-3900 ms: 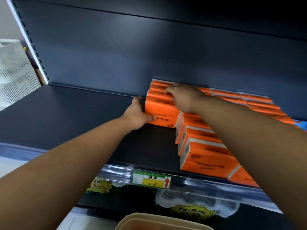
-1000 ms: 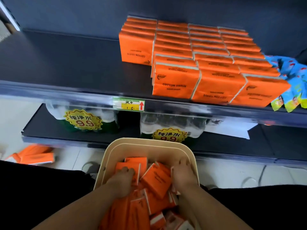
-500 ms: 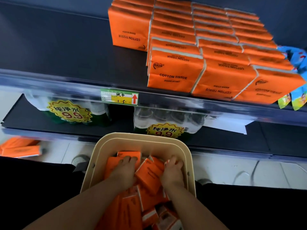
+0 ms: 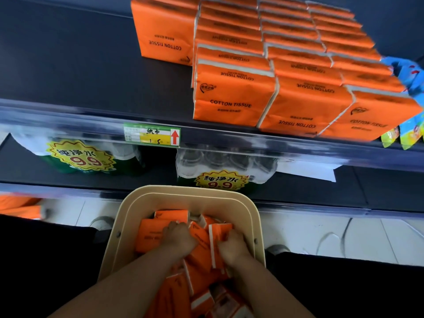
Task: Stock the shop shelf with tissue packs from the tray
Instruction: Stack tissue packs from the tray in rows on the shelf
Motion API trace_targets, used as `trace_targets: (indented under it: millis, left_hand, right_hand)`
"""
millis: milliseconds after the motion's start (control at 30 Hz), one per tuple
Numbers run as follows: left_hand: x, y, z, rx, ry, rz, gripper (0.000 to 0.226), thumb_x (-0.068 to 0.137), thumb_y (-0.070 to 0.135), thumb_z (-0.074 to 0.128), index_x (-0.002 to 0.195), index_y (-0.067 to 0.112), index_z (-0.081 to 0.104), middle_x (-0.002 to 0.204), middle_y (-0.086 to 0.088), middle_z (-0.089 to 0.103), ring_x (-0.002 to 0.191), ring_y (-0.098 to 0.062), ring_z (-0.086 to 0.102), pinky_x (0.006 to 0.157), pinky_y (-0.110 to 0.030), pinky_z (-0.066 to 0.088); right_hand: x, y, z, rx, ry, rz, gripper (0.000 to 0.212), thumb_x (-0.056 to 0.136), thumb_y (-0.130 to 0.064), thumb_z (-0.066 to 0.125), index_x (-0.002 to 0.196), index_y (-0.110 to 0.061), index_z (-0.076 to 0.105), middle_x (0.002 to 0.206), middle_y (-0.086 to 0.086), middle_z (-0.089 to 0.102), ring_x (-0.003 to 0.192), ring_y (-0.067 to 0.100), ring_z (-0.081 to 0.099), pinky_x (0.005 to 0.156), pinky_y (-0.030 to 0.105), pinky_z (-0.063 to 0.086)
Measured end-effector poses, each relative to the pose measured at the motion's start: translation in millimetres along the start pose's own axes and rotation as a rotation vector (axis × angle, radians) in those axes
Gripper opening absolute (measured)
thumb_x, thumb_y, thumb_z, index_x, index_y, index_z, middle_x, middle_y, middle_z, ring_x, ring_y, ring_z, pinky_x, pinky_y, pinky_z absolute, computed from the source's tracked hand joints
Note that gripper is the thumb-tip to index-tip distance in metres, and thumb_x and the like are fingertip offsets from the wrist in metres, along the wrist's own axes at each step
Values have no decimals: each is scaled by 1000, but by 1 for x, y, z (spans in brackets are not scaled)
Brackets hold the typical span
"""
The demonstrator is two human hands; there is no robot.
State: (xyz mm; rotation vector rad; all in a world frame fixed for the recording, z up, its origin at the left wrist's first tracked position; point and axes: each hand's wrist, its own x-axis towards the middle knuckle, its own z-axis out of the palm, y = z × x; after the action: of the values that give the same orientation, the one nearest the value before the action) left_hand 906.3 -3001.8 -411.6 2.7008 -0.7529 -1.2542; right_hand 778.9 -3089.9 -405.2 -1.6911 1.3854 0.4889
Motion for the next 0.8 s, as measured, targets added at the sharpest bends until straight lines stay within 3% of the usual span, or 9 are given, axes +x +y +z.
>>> trace_targets:
  millis: [67,133,233,300,367,467,633,733,800]
  left_hand:
    - [-2,0,-2,29,-6,20,50,84,37,58,129,16,51,137,-12,46,128,-28,42,108,-32,31]
    - [-4,-3,-3,-19,-17,41,52,84,35,60,132,20,47,134,-12,48,125,-29,44,105,-32,34]
    - [-8,-5,-5,-158,-45,83,52,82,32,63,131,26,45,125,-9,55,116,-28,53,94,-30,42]
    - [-9,-6,-5,-256,-82,102,45,83,29,62,125,25,46,114,-6,61,104,-25,59,82,-27,46]
    - [-10,-8,-5,-323,-89,97,38,84,24,61,119,22,46,105,-6,64,98,-26,62,75,-27,46]
    - [-9,-11,-7,-402,0,42,35,83,18,63,110,18,41,106,-12,64,102,-31,61,77,-29,46]
    - [-3,-20,-14,-499,-14,-46,59,79,13,68,130,12,39,122,-16,58,111,-32,57,84,-30,44]
    - [-1,-24,-15,-600,-12,-47,63,78,4,69,135,9,43,128,-16,55,114,-31,54,84,-28,44]
    - [-2,-27,-16,-665,-3,-30,64,77,-3,68,135,10,44,127,-15,56,113,-31,55,87,-30,46]
  right_hand:
    - [-2,-2,-5,42,-33,-7,15,90,-21,50,85,-16,64,95,1,67,93,17,62,87,29,50]
    - [-10,-7,-10,130,-36,21,23,97,-16,43,79,-20,57,94,2,65,94,20,61,88,30,49]
    - [-8,-6,-10,263,-73,122,24,99,-23,37,86,-21,57,93,4,64,97,24,61,94,41,51]
    - [-1,-5,-8,291,-119,193,26,95,-27,38,108,-17,58,104,8,64,100,27,61,93,46,52]
    - [10,1,-6,328,-162,238,57,79,-33,49,132,-13,48,115,12,63,100,29,62,87,47,55]
    - [22,13,2,445,-229,256,103,54,-41,70,145,-18,28,127,13,56,106,31,59,85,46,54]
    - [-4,-1,-5,539,-330,235,62,74,-32,74,131,-19,53,108,12,69,95,29,67,88,50,54]
    - [-3,-1,-9,561,-360,251,85,57,-34,83,130,-30,39,116,11,63,98,33,66,77,51,54]
    - [-7,-4,-12,613,-371,252,83,63,-30,85,128,-31,34,120,11,59,101,34,63,68,49,53]
